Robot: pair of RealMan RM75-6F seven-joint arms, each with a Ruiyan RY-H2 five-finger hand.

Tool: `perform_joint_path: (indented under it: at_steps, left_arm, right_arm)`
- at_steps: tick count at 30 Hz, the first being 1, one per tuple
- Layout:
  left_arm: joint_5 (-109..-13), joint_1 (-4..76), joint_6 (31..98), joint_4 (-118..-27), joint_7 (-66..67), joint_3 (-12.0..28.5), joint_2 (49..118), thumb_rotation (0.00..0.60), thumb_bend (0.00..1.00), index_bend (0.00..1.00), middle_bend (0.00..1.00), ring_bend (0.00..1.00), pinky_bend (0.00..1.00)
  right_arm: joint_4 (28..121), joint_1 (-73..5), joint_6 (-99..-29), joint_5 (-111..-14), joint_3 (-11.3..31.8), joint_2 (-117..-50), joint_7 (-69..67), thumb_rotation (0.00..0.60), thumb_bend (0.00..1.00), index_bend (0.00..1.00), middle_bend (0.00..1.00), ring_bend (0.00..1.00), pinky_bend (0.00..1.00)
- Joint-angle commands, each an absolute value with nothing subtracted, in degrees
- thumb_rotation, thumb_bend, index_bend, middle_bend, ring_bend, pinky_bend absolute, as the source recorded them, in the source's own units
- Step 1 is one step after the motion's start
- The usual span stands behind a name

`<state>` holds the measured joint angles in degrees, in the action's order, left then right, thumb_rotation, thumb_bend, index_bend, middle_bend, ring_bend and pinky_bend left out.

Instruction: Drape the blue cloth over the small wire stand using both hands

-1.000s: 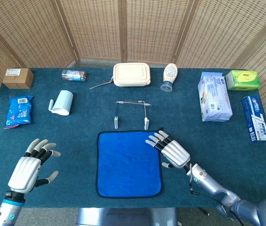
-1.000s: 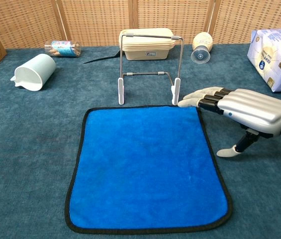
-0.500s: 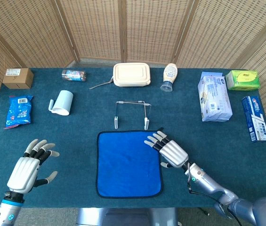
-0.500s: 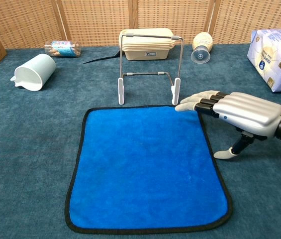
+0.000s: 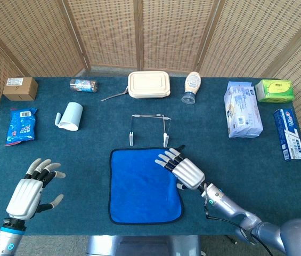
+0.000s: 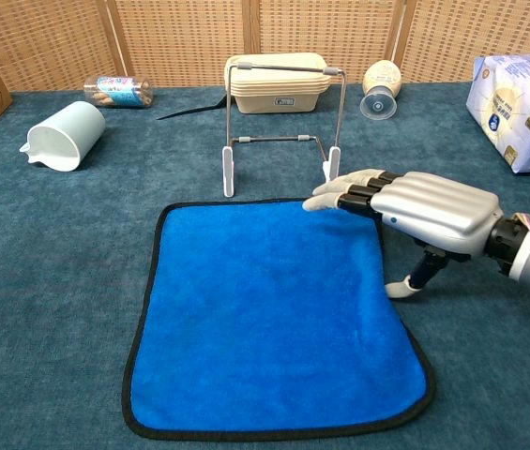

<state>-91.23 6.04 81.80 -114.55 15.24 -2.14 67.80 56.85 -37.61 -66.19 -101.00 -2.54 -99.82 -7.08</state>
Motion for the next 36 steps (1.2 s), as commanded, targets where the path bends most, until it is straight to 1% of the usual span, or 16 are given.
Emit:
perform_joint_path:
  at_steps: [1,6,10,15,21,23,24,25,28,30,32,36]
  left_arm:
    - [-91.25,5.94,81.9,-114.14,14.77,-2.22,67.88,0.6,0.36,0.35,0.24,0.15,0.06]
    - [-91.25,6.0,81.77,-113.62,14.19,-2.24,68.02,0.6,0.36,0.36,0.24,0.15,0.06]
    - [-91.3,5.94,81.92,-113.3,13.72,-2.24,68.06,0.6,0.36,0.35,0.24,0.15,0.06]
    - [-91.26,5.61,82.28,-112.56,12.76,-2.42,68.06,0.6,0.36,0.35,0.24,0.15,0.06]
    - [-91.41,5.34,82.71,-111.97,11.88,-2.52,67.98,0.6,0.36,0.35,0.24,0.15,0.06]
    - [-91.5,5.24,82.88,-111.81,11.64,-2.54,67.89,0.6,0.36,0.35,0.24,0.15,0.06]
    - [-91.54,5.21,82.91,-111.76,11.55,-2.57,67.86,0.6,0.36,0.35,0.24,0.15,0.06]
    - [-91.58,5.19,82.92,-111.73,11.49,-2.6,67.85,0.6,0.36,0.35,0.24,0.15,0.06]
    - [-91.66,5.12,82.97,-111.62,11.36,-2.67,67.87,0.6,0.36,0.35,0.24,0.15,0.06]
    - [-91.6,5.08,83.03,-111.49,11.25,-2.62,67.98,0.6,0.36,0.35,0.24,0.15,0.06]
    - [-91.51,5.1,83.0,-111.3,11.23,-2.54,68.1,0.6,0.36,0.35,0.24,0.15,0.06]
    - [-91.2,5.33,82.7,-110.89,11.65,-2.23,68.25,0.6,0.36,0.35,0.24,0.15,0.06]
  right_arm:
    - [57.23,-37.95,-65.87,-100.77,-2.56,-100.1,-6.79,0.6,0.15,0.11,0.06,0.0,0.0]
    - [57.89,-38.67,-65.5,-100.54,-2.28,-100.48,-6.02,0.6,0.15,0.14,0.06,0.0,0.0]
    - [58.37,-39.21,-65.25,-100.46,-2.12,-100.63,-5.72,0.6,0.19,0.2,0.07,0.0,0.0]
    - [58.96,-39.92,-64.88,-99.97,-1.6,-101.11,-5.21,0.6,0.28,0.22,0.07,0.0,0.0]
    - [58.78,-40.26,-64.47,-99.53,-1.68,-101.81,-4.88,0.6,0.42,0.24,0.07,0.0,0.0]
    - [58.62,-40.23,-64.57,-99.38,-1.7,-102.05,-5.04,0.6,0.47,0.26,0.07,0.0,0.0]
    - [58.5,-40.18,-64.72,-99.35,-1.73,-102.17,-5.1,0.6,0.47,0.28,0.07,0.0,0.0]
    - [58.44,-40.16,-64.81,-99.34,-1.77,-102.23,-5.18,0.6,0.48,0.32,0.08,0.0,0.0]
    - [58.04,-40.04,-65.67,-99.55,-1.9,-102.49,-5.73,0.6,0.47,0.48,0.14,0.0,0.0]
    - [57.8,-39.88,-66.11,-99.63,-2.1,-102.47,-5.97,0.6,0.45,0.55,0.18,0.0,0.01]
    - [57.68,-39.83,-66.36,-99.63,-2.19,-102.44,-6.18,0.6,0.42,0.6,0.2,0.0,0.01]
    - [57.75,-39.76,-66.85,-99.65,-2.3,-102.4,-6.34,0.6,0.39,0.66,0.24,0.0,0.01]
